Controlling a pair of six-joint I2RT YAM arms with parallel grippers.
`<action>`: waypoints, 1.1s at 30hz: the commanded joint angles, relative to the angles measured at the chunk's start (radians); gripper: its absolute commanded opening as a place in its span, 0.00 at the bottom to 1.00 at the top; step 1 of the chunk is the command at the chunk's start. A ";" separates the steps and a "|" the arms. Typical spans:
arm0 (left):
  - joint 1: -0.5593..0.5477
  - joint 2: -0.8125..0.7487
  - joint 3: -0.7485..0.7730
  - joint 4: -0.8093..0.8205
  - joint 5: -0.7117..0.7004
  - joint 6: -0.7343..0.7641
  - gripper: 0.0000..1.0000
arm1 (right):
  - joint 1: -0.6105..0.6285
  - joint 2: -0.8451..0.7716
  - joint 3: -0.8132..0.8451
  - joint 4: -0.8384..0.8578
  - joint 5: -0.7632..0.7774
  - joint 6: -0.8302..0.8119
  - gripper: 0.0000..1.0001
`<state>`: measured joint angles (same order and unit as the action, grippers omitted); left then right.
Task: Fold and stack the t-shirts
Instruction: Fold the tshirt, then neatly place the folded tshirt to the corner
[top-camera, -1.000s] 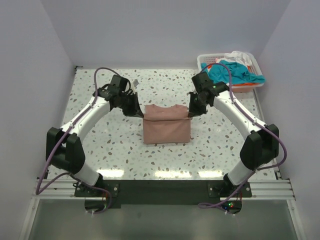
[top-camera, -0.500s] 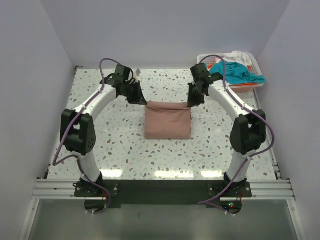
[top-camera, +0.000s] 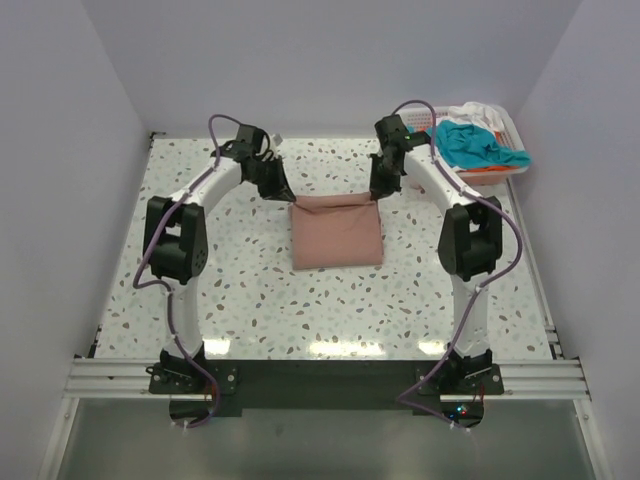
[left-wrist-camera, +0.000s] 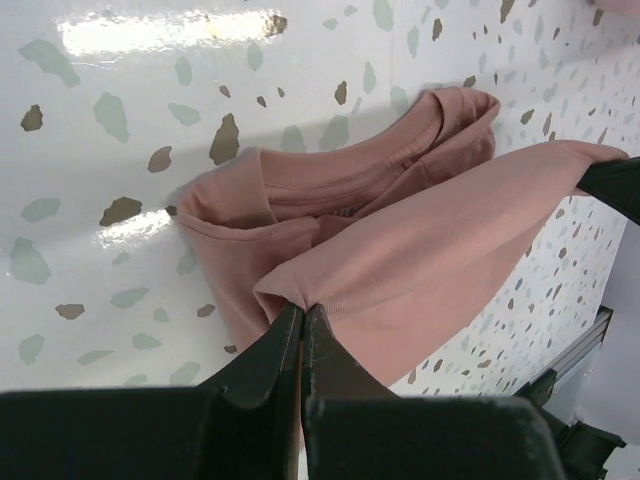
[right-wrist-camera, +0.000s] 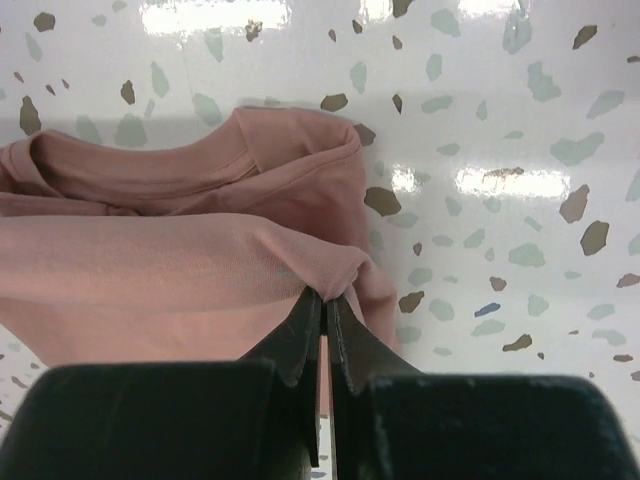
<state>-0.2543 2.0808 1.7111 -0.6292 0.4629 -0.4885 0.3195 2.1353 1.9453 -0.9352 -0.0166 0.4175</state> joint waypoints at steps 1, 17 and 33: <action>0.027 0.009 0.061 0.000 -0.021 -0.024 0.00 | -0.017 0.046 0.086 -0.007 0.018 -0.025 0.02; 0.041 -0.169 -0.185 0.143 -0.107 -0.065 0.67 | -0.019 -0.110 -0.083 0.153 -0.077 -0.060 0.62; 0.041 -0.301 -0.631 0.588 0.190 -0.119 0.71 | 0.093 -0.124 -0.332 0.251 -0.243 -0.036 0.62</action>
<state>-0.2161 1.8084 1.1213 -0.1967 0.5526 -0.5873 0.4206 2.0148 1.6238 -0.7288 -0.2188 0.3744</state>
